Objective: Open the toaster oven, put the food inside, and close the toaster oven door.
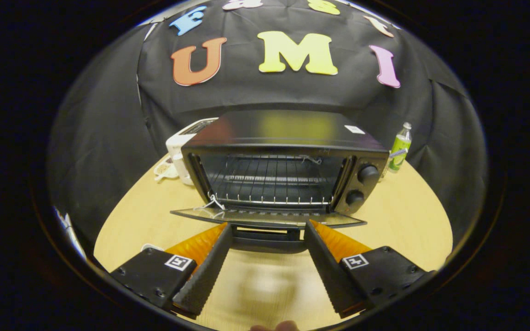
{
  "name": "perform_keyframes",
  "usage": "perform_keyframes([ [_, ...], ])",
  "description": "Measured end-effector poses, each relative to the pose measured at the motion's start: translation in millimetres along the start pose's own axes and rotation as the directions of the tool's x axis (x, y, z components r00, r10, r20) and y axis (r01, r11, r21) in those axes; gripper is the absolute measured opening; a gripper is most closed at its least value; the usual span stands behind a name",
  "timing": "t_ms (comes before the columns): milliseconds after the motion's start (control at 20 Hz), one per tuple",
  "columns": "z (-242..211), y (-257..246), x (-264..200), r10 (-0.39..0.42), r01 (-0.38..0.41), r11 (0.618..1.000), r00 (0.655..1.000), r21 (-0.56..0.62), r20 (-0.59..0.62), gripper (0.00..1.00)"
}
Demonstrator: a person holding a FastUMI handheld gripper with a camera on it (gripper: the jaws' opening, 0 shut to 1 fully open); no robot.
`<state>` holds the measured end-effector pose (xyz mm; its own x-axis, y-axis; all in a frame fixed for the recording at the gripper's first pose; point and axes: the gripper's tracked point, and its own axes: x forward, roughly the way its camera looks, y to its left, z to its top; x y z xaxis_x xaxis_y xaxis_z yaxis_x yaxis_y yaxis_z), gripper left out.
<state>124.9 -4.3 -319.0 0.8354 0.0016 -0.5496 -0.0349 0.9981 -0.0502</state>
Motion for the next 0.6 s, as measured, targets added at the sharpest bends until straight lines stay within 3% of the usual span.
perform_keyframes([
  [350,-45,0,1,0.041,-0.034,0.998,0.992,0.059,-0.123,1.00],
  [600,-37,2,-14,0.071,-0.066,0.996,0.991,0.055,-0.110,1.00],
])
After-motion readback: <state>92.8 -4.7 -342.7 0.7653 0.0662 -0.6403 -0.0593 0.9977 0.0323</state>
